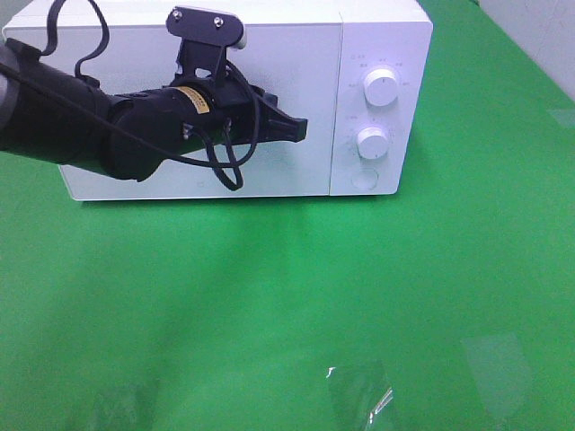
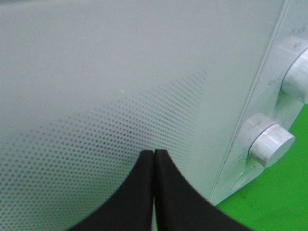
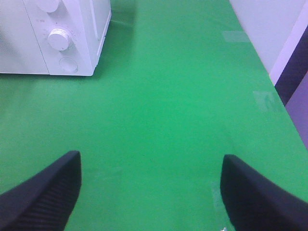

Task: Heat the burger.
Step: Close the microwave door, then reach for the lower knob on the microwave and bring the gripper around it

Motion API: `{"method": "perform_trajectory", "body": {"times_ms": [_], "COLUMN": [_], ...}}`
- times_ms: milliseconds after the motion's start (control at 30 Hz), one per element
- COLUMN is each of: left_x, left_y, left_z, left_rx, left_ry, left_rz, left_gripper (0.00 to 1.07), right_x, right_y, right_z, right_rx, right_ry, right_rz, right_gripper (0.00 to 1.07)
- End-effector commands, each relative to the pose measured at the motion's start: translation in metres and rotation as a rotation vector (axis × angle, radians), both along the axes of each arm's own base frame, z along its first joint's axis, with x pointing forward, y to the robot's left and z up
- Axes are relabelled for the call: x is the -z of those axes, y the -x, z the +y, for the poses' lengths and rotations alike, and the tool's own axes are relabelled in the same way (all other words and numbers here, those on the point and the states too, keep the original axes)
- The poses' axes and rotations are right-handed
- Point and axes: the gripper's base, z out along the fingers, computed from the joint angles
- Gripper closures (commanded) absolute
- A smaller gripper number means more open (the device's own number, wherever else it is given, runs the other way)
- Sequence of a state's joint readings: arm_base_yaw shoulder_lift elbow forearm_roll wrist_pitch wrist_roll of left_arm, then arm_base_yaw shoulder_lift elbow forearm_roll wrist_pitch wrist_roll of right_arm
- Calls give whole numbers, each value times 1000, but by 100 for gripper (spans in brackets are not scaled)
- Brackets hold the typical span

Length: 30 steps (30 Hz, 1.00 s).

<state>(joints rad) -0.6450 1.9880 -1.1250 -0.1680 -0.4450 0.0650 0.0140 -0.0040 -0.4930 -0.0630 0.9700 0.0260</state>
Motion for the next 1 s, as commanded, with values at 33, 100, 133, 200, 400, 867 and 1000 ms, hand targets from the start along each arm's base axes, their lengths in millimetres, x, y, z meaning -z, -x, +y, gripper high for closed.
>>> {"method": "perform_trajectory", "body": {"times_ms": [33, 100, 133, 200, 400, 867, 1000], "left_x": [-15, -18, -21, -25, -32, -31, -34], "left_y": [-9, -2, 5, 14, 45, 91, 99], "left_z": [7, 5, 6, 7, 11, 32, 38], "left_rx": [-70, -56, -48, -37, 20, 155, 172], "left_ry": [75, 69, 69, 68, 22, -305, -357], "left_rz": [-23, -12, -11, -8, 70, 494, 554], "left_gripper": [107, 107, 107, 106, 87, 6, 6], "right_x": [0, 0, 0, 0, 0, 0, 0], "right_y": [4, 4, 4, 4, 4, 4, 4], "right_z": [0, 0, 0, 0, 0, 0, 0], "right_rx": [3, 3, 3, 3, 3, 3, 3], "right_ry": [2, 2, 2, 2, 2, 2, 2], "right_rz": [-33, -33, -33, -33, -33, -33, -33], "right_gripper": [32, 32, 32, 32, 32, 32, 32]}}
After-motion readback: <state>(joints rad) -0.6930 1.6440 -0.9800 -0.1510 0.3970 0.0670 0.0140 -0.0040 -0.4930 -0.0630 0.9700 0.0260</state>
